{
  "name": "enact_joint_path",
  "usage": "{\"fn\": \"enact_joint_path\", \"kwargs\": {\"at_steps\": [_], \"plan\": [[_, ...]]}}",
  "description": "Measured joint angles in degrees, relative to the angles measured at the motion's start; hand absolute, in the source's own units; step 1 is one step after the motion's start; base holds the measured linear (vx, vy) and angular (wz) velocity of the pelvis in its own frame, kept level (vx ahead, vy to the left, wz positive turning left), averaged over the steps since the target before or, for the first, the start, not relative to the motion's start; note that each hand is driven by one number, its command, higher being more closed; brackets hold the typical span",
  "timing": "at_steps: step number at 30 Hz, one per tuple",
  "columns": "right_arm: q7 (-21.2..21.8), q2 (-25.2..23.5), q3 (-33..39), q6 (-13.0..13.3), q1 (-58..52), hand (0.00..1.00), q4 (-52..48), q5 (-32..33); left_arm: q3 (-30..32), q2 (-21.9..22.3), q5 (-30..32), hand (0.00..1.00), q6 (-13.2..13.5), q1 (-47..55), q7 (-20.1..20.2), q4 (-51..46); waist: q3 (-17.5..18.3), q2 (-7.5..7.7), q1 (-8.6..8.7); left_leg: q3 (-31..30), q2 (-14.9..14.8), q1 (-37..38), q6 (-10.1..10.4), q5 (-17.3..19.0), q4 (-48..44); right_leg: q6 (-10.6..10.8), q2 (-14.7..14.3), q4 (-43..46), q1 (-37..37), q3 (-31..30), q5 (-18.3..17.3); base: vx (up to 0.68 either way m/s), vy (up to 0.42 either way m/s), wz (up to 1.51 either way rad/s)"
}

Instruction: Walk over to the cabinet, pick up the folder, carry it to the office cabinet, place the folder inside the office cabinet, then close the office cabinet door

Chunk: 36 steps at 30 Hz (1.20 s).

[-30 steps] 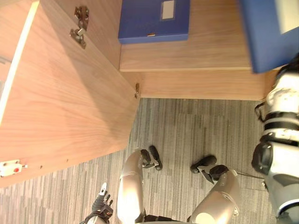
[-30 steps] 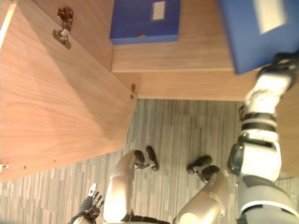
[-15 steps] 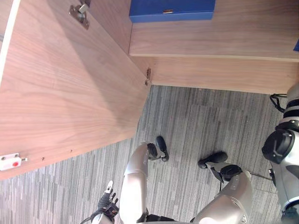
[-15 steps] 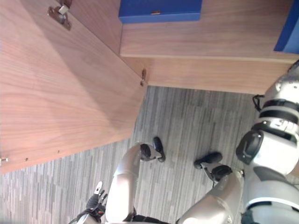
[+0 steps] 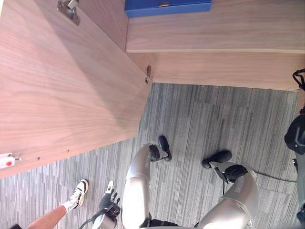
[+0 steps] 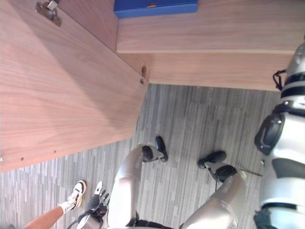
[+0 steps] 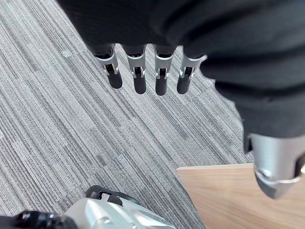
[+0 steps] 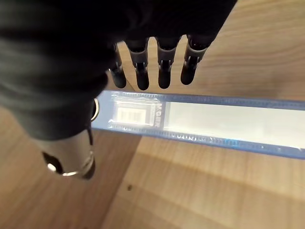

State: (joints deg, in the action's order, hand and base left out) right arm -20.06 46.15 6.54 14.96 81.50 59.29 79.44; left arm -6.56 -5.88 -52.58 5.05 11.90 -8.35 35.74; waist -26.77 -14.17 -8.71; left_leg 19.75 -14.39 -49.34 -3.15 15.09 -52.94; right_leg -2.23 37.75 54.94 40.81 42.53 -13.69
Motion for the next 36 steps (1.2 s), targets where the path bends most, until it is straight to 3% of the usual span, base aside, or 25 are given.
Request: {"fn": "enact_joint_path", "kwargs": {"at_steps": [5, 10, 17, 24, 36], "plan": [[3.4, 0.5, -8.5, -7.8, 0.0, 0.0, 8.3, -5.0, 0.0, -1.7, -1.1, 0.0, -0.4, 0.8, 0.6, 0.1, -0.1, 0.14, -0.18, -0.4, -0.8, 2.4, 1.1, -1.1, 2.3, -0.3, -2.2, -2.5, -2.9, 1.3, 0.2, 0.06, -0.074, -0.05], [7.8, 2.6, -18.3, -16.5, 0.0, 0.0, 18.1, -16.0, 0.4, -2.3, -1.0, 0.0, -1.3, 0.9, 2.2, 0.1, -0.1, 0.21, -0.12, -0.8, -1.0, 4.8, 2.1, -2.4, 4.9, -0.5, -3.9, -4.7, -5.6, 2.6, 0.3, 0.07, -0.083, 0.0], [13.0, 3.6, -24.1, -22.3, -4.2, 0.0, 25.4, -30.8, 3.3, -3.1, 1.2, 0.0, -2.6, 0.9, 4.0, 0.0, -0.3, 0.97, -0.04, -0.7, -1.5, 8.7, 3.0, -3.0, 7.3, -0.5, -5.6, -6.7, -9.0, 2.9, 0.3, 0.06, -0.07, -0.03], [18.0, 3.7, -19.0, -24.5, -11.7, 0.0, 28.3, -47.1, 8.3, -3.5, 3.3, 0.0, -2.9, 0.9, 5.6, -2.0, -0.3, 2.12, 0.49, -0.8, -1.1, 10.6, 3.7, -5.0, 10.5, -0.8, -6.4, -8.6, -10.8, 4.1, 0.5, 0.04, -0.077, 0.02], [20.0, 3.7, -16.9, -24.4, -17.6, 0.0, 29.2, -48.1, 7.7, -3.5, 3.3, 0.0, -3.0, 1.2, 6.9, -4.3, -0.3, 2.14, 0.73, 0.5, -1.8, 11.4, 4.4, -7.4, 14.8, -1.5, -9.1, -12.7, -10.0, 4.3, 2.0, 0.03, -0.058, -0.05]]}}
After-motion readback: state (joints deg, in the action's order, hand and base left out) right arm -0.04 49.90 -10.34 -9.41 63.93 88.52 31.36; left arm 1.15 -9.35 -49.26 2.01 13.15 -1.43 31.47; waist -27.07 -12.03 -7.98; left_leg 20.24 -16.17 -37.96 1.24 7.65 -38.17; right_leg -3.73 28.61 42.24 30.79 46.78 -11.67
